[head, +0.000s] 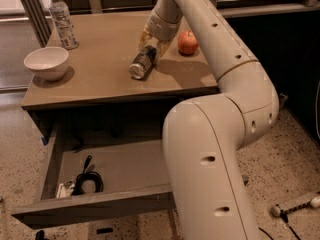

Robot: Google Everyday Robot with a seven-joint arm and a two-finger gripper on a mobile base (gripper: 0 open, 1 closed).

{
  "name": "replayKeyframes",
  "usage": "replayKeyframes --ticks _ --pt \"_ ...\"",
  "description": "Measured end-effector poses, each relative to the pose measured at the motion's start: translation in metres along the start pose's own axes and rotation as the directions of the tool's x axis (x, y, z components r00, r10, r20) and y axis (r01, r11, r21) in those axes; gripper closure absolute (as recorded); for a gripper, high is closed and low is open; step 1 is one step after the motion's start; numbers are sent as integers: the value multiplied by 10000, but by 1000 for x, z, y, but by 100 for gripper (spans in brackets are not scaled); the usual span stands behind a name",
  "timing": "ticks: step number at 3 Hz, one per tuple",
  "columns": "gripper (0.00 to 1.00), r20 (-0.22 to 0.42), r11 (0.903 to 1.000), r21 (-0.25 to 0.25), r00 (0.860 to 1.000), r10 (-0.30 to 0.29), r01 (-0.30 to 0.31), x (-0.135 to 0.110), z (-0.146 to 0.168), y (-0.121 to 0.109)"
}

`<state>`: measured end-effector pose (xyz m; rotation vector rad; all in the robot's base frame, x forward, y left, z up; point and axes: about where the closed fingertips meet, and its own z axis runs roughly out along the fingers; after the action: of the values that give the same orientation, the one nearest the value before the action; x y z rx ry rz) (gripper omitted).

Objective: Place redbull can into top drawer

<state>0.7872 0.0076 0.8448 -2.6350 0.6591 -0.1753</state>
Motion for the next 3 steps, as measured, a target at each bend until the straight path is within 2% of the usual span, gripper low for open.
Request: replayKeyframes --ticks 1,2,3 --pt "58 -783 9876 -1335 9925 -935 825 2 -5 1" --pt "80 -1183 9660 -2218 9797 -1616 1325 4 -9 3" --pt "100 -1269 9688 -2092 9787 -1614 1326 7 -4 0"
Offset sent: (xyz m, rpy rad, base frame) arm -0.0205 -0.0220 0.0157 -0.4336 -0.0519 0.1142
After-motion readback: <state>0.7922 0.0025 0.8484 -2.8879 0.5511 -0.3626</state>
